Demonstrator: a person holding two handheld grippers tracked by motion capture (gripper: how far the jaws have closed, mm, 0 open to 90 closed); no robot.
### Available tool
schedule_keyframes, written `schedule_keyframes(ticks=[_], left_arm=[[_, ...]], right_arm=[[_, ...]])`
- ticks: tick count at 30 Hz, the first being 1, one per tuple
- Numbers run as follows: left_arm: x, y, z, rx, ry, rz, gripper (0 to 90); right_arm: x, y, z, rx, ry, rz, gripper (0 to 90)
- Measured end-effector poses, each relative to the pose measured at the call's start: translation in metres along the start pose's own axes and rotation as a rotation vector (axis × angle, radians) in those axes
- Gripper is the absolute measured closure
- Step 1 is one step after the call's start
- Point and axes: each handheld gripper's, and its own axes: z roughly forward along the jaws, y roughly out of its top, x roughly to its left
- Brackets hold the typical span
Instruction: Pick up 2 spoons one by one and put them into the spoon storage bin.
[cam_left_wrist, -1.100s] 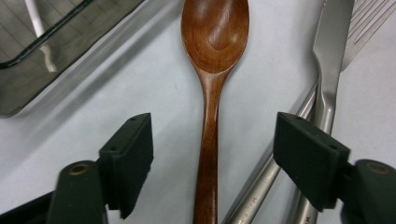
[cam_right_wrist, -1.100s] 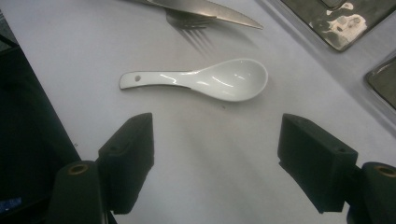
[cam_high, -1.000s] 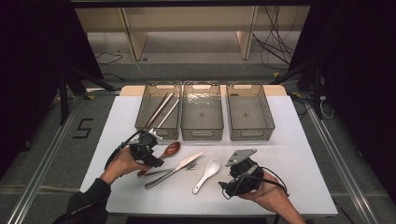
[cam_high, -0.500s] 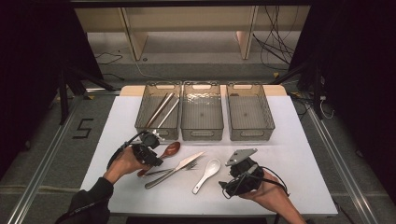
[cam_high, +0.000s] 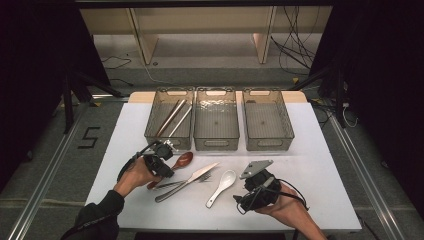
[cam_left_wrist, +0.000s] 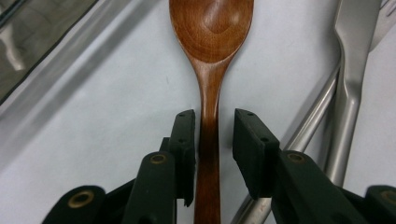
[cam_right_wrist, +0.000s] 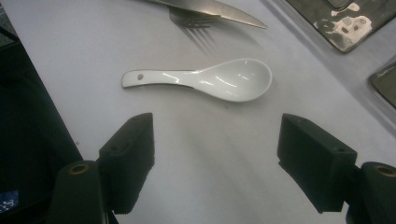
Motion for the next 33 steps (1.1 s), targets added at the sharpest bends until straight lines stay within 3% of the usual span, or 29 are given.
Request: schedule_keyframes(ticks=[10,20,24,33], left_arm=[[0.001,0.004,0.0,0.02,-0.004,0.004,78.8],[0.0,0.002,-0.005,-0.04,0.008,0.046,80.8],[0.001,0.002,-0.011,-0.069,0.012,0.04,80.9],[0.002,0.001,-0.023,-0.109,-0.022,0.024,80.9]], right_arm=[[0.001,0.0,0.0,0.007,0.004,-0.01,29.0],[0.0,0.0,0.001,0.008,0.003,-0.009,29.2],[0.001,0.0,0.001,0.007,0.003,-0.006,29.2],[0.0,0.0,0.0,0.008,0.003,-0.007,29.2]])
